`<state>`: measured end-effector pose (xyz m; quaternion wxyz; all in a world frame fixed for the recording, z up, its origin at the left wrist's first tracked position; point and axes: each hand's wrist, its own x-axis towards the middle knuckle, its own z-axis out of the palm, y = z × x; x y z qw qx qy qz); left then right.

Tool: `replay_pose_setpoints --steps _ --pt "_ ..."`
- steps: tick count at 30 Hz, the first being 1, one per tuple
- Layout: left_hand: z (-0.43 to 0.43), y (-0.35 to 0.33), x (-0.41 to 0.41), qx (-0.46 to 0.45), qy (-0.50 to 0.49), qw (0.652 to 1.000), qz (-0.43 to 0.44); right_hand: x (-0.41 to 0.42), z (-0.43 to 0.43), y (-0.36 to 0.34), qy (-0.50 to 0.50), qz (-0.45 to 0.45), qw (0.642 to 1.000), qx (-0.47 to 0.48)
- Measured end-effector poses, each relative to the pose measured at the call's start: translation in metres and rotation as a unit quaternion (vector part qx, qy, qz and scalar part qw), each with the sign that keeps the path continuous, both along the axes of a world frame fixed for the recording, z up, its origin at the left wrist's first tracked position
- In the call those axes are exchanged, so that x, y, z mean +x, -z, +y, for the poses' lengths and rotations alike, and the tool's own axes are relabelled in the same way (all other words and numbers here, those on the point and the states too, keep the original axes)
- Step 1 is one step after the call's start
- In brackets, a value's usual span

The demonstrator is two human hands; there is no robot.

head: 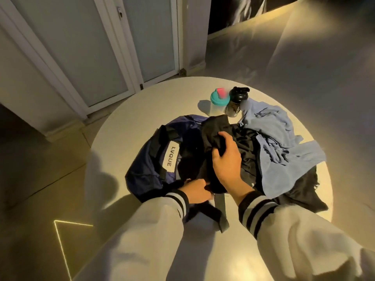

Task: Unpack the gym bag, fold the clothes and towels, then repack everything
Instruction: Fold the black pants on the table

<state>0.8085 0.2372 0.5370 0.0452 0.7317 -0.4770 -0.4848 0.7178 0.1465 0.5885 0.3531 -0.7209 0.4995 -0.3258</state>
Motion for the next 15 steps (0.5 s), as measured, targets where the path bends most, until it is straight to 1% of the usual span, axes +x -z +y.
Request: replay_pose_setpoints --steps 1,2,3,4,6,7,8,9,11,13,15 --pt "0.0 0.002 -0.005 0.005 0.007 1.0 0.017 0.003 -0.002 -0.007 -0.002 -0.023 1.0 0.0" --pt "0.001 0.001 -0.007 -0.009 0.012 1.0 -0.001 0.007 -0.005 -0.012 -0.007 -0.045 0.999 0.012" --pt "0.004 -0.001 -0.005 -0.014 -0.019 0.999 -0.021 0.011 -0.009 -0.014 -0.016 -0.062 0.997 0.041" --pt "0.008 0.002 -0.001 -0.047 -0.046 0.997 -0.046 0.014 -0.012 -0.013 -0.027 -0.069 0.993 0.088" --pt "0.014 0.014 0.02 -0.089 -0.093 0.978 -0.164 0.016 -0.014 -0.002 -0.067 -0.026 0.978 0.196" --pt "0.019 0.021 0.03 -0.083 -0.124 0.968 -0.201 0.015 -0.012 0.01 -0.099 0.014 0.966 0.239" --pt "0.025 0.025 0.038 -0.076 -0.147 0.961 -0.221 0.014 -0.008 0.023 -0.131 0.06 0.955 0.26" --pt "0.03 0.024 0.044 -0.051 -0.167 0.963 -0.206 0.01 -0.003 0.036 -0.157 0.107 0.946 0.263" --pt "0.039 0.035 0.053 -0.011 -0.174 0.97 -0.169 0.001 0.006 0.057 -0.182 0.179 0.933 0.254" --pt "0.042 0.044 0.057 0.05 -0.146 0.977 -0.149 -0.009 0.012 0.07 -0.179 0.226 0.927 0.239" --pt "0.039 0.042 0.048 0.108 -0.128 0.982 -0.092 -0.02 0.015 0.081 -0.143 0.288 0.928 0.19"
